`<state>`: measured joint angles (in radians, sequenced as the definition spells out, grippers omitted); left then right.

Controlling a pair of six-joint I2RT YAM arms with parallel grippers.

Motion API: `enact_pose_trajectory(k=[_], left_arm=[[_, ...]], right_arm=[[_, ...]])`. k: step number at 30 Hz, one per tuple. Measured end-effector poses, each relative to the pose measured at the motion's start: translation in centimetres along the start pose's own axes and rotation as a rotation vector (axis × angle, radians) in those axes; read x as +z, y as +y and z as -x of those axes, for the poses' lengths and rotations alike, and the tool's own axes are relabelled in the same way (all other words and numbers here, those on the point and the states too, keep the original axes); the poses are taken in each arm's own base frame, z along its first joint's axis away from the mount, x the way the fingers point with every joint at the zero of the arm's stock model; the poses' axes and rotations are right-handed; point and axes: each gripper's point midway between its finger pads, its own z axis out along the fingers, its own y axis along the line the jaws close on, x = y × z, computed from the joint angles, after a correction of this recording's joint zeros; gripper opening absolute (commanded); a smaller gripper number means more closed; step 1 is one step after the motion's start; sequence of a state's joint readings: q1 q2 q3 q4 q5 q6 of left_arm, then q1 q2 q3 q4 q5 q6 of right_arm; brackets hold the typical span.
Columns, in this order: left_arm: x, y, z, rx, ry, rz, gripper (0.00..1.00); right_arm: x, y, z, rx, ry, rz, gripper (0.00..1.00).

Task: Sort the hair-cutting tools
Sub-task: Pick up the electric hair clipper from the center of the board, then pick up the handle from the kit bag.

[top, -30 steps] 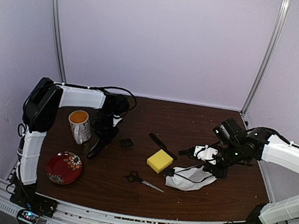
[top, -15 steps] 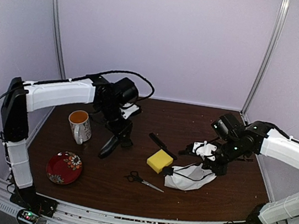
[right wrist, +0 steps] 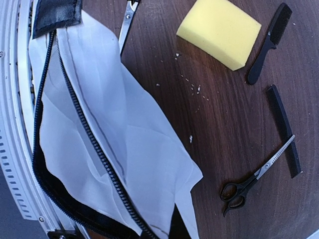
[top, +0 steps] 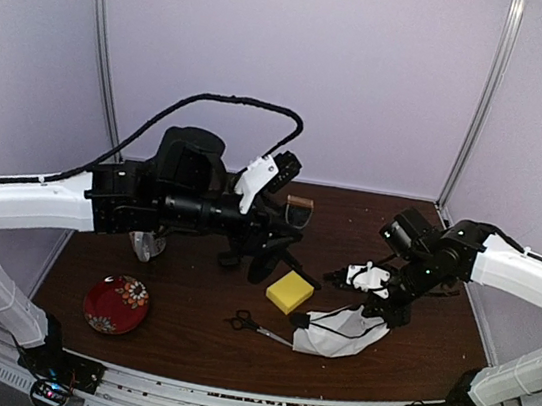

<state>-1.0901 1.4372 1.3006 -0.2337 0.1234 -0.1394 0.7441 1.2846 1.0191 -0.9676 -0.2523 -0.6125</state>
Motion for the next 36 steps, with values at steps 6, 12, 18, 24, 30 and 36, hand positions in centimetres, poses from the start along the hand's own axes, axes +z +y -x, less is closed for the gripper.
enact_pose_trajectory(k=[6, 12, 18, 24, 30, 36], left_arm=[[2.2, -6.4, 2.1, 0.167, -0.168, -0.149, 0.00], [5.9, -11.5, 2.0, 0.333, -0.257, -0.257, 0.00], [8.3, -12.4, 0.9, 0.388, -0.280, -0.288, 0.00], [9.7, -12.8, 1.0, 0.394, -0.310, -0.302, 0.00], [11.8, -12.7, -1.6, 0.398, -0.256, -0.290, 0.00], [12.5, -12.9, -2.8, 0.421, -0.243, -0.279, 0.00]], right_arm=[[0.4, 0.9, 0.6, 0.017, -0.027, 0.056, 0.00], [0.5, 1.3, 1.1, 0.022, -0.056, 0.087, 0.00], [0.5, 1.9, 1.4, 0.034, -0.076, 0.120, 0.00], [0.9, 2.4, 1.4, 0.039, -0.088, 0.143, 0.00], [0.8, 2.5, 1.5, 0.044, -0.096, 0.151, 0.00], [0.5, 2.7, 1.2, 0.059, -0.092, 0.146, 0.00]])
